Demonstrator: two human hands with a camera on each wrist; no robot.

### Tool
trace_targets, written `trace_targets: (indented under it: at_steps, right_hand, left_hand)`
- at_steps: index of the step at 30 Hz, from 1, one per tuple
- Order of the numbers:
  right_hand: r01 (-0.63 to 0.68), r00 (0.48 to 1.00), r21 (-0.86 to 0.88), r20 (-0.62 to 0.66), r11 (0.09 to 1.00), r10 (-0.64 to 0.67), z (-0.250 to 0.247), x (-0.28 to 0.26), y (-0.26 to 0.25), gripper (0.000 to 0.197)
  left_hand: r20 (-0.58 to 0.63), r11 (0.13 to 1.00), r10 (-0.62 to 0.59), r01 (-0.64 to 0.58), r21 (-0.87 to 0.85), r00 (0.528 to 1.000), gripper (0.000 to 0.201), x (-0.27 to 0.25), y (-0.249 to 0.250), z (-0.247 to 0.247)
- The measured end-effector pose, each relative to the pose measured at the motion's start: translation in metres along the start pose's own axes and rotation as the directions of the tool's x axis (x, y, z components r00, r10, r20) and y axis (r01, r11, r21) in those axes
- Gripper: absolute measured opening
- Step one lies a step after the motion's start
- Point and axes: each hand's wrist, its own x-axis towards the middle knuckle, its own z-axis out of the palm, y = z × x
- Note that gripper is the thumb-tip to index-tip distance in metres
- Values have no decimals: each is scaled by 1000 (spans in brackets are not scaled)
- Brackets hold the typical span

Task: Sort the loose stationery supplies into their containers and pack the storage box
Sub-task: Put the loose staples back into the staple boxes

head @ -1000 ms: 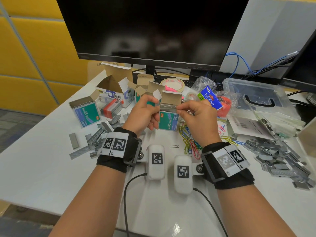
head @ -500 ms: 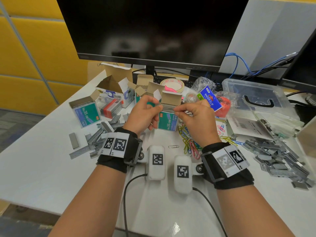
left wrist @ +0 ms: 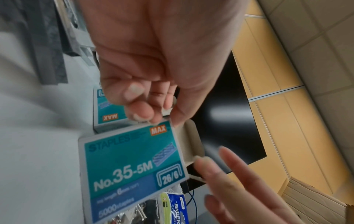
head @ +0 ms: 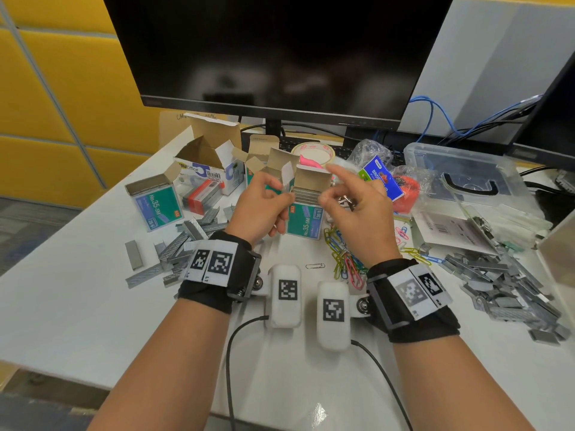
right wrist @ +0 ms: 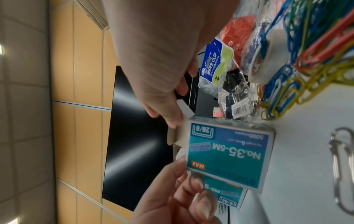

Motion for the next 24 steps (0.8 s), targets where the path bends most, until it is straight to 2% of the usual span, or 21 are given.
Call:
trace_targets:
  at_steps: [3,5,9,12,15,19,22,24]
  right_hand:
    - [-44,971,116,-230,992,70,-2,1,-1,36]
    - [-98,952,199,-267,975,150,-1,3,2,33]
    - [-195,963,200,-147,960,226,1,4,9,23]
    - [-197,973,204,-83,959,217,2,4,11,18]
    - [-178,982,160,-33,971,185,3,4,12,9]
    - [-132,991,91,12,987,132,4,4,12,13]
    - [-142,990,114,29,983,140,4,4,11,14]
    - [-161,987,137,44,977,156,4,3,11,13]
  left_hand:
    - [-53,998,-55,56,24,997,27,0,-2,-2]
    - [-69,993,-107,111,49,992,32,0,-2,-4]
    - [-19,975,-160,161,152,987,39,-3,-1,-5]
    - [17,970,-156,150,193,988,48,-4,0,-5]
    - [34,968,-141,131,214,989,39,-4,1,-5]
    - [52,961,-114,97,257,992,26,-4,0,-5]
    - [64,961,-91,71,267,994,22,-3,-1,-6]
    - [56,967,-83,67,244,995,26,-3,-1,-6]
